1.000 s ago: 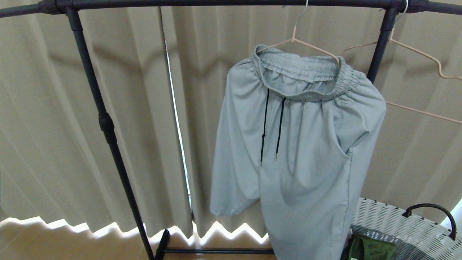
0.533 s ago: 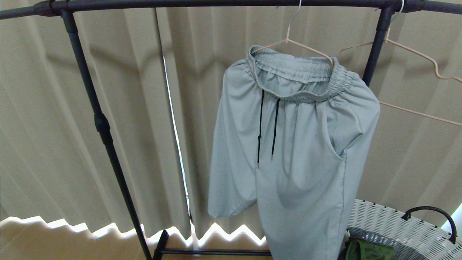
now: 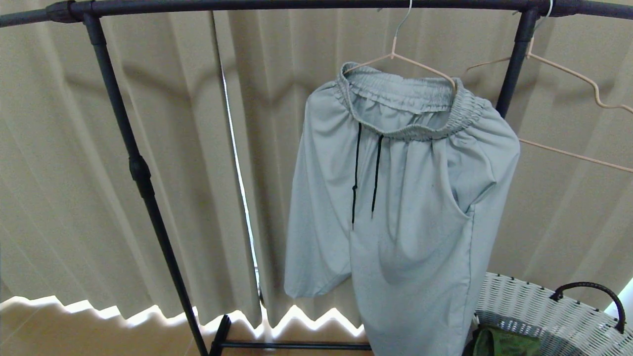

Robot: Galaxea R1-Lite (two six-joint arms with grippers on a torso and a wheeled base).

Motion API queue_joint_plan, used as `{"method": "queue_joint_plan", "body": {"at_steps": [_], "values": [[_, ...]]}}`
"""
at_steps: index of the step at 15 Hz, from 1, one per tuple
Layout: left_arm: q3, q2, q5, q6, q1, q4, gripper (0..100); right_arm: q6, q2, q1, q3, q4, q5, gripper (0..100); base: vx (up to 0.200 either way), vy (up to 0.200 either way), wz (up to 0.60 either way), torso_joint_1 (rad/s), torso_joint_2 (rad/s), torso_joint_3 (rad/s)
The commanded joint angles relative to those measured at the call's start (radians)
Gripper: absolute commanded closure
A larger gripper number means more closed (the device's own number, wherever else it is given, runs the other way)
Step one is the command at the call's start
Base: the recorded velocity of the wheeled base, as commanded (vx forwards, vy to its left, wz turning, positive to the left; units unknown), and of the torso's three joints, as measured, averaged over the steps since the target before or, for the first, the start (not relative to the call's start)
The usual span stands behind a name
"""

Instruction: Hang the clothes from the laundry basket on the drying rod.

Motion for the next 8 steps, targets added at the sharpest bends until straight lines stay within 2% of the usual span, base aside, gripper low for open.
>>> {"method": "queue_joint_plan", "body": {"at_steps": [1,3,5,7,8], "values": [[0.0,0.0,0.0,0.0,0.0,0.0,0,-0.05,0.109,0.028,-0.11,0.029,-0.002,0,0.0,0.0,0.0,0.0,0.0,0.0],[0.0,0.0,0.0,0.0,0.002,0.0,0,-0.101,0.323,0.047,-0.224,0.109,-0.005,0,0.0,0.0,0.0,0.0,0.0,0.0],[0.0,0.0,0.0,-0.001,0.002,0.0,0,-0.199,0.505,0.044,-0.236,0.112,-0.017,0,0.0,0.0,0.0,0.0,0.0,0.0],[0.0,0.0,0.001,-0.001,0.002,0.0,0,-0.228,0.772,0.044,-0.235,0.109,-0.048,0,0.0,0.0,0.0,0.0,0.0,0.0],[0.0,0.0,0.001,-0.001,0.002,0.0,0,-0.237,0.838,0.044,-0.236,0.103,-0.048,0,0.0,0.0,0.0,0.0,0.0,0.0]]}}
